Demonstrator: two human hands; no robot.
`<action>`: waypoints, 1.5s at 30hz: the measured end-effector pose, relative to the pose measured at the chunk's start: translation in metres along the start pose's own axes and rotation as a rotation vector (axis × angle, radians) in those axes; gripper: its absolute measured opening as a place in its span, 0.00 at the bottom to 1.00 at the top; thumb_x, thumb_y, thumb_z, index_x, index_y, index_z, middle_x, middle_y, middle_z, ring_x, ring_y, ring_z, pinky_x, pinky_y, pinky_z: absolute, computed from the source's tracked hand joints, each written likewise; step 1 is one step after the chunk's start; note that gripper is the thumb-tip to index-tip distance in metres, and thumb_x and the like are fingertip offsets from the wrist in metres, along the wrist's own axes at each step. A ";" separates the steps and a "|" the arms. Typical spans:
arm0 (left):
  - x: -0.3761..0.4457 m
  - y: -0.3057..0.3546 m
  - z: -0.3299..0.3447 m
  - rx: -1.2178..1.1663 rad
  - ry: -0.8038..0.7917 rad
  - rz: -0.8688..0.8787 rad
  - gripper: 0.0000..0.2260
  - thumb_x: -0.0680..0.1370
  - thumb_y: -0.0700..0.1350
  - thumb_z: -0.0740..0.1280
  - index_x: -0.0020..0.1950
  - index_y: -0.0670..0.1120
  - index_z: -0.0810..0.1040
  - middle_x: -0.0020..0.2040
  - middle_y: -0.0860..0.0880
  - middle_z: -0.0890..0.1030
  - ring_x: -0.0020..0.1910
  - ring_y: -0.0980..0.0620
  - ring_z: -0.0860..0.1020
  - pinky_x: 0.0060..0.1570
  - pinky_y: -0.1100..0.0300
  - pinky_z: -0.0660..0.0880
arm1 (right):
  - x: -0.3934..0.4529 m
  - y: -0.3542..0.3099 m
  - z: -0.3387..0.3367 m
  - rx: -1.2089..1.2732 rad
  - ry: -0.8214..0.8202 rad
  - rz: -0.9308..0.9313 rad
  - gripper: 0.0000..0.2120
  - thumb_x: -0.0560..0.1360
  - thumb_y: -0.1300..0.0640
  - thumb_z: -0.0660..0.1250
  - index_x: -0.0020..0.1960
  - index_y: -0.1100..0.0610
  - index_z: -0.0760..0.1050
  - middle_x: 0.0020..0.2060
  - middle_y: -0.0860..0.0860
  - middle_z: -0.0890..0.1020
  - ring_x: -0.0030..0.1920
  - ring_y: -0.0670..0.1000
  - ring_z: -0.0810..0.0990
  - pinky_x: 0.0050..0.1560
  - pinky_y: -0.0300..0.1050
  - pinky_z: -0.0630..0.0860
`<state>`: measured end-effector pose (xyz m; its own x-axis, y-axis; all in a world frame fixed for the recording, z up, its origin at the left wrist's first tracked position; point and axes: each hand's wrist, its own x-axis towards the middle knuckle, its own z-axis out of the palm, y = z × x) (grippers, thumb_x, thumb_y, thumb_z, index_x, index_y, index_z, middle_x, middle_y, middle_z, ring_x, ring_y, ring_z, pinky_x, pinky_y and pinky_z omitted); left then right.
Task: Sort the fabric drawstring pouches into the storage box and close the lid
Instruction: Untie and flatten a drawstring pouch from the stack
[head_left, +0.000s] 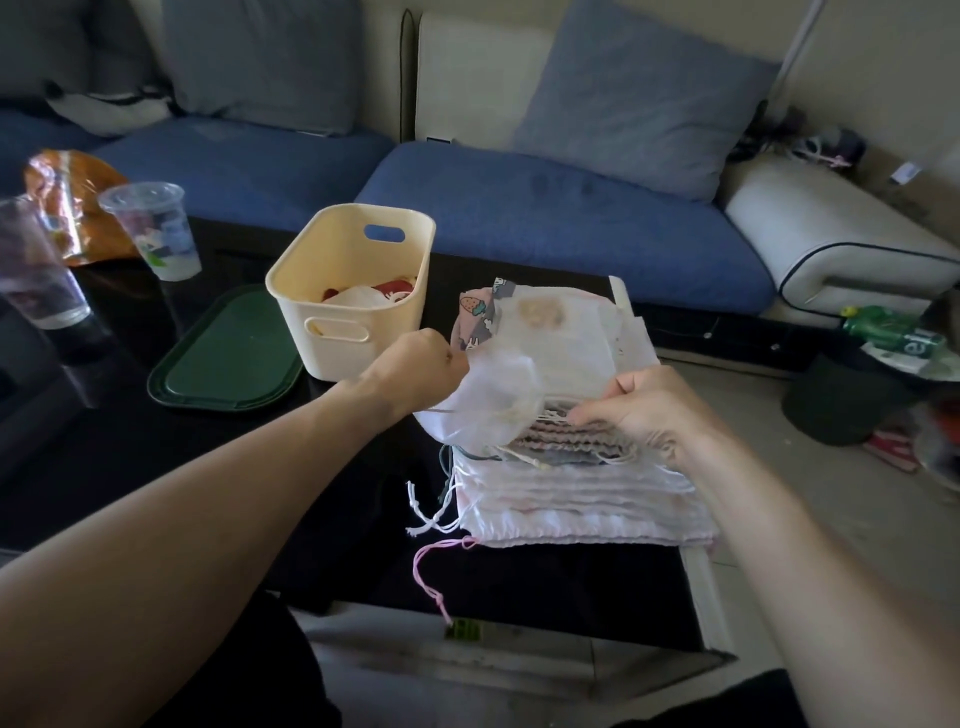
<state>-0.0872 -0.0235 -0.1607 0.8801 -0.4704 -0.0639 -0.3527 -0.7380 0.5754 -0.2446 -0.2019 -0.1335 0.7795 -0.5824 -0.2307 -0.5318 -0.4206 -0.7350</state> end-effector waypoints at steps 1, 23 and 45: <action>0.003 -0.003 0.002 0.081 -0.018 0.045 0.16 0.82 0.48 0.58 0.35 0.46 0.70 0.32 0.51 0.71 0.32 0.52 0.70 0.31 0.60 0.67 | 0.001 0.001 0.001 -0.013 -0.013 -0.014 0.18 0.62 0.54 0.83 0.31 0.55 0.73 0.28 0.47 0.77 0.33 0.47 0.73 0.33 0.42 0.66; -0.022 0.048 -0.019 -1.326 -0.406 0.048 0.12 0.84 0.48 0.58 0.48 0.43 0.75 0.41 0.47 0.79 0.40 0.49 0.79 0.45 0.56 0.77 | 0.012 0.002 0.034 0.117 -0.090 -0.520 0.20 0.75 0.33 0.59 0.44 0.48 0.78 0.42 0.50 0.83 0.42 0.49 0.80 0.49 0.50 0.75; -0.047 0.020 0.024 0.072 -0.345 0.300 0.13 0.74 0.55 0.74 0.41 0.45 0.79 0.39 0.51 0.79 0.40 0.51 0.77 0.37 0.58 0.73 | 0.020 0.002 0.023 0.208 -0.405 -0.073 0.17 0.79 0.46 0.68 0.39 0.57 0.73 0.33 0.55 0.82 0.23 0.46 0.71 0.24 0.37 0.65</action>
<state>-0.1432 -0.0271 -0.1655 0.5829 -0.7928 -0.1781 -0.6076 -0.5708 0.5523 -0.2223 -0.1982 -0.1540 0.9010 -0.2206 -0.3736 -0.4252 -0.2776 -0.8615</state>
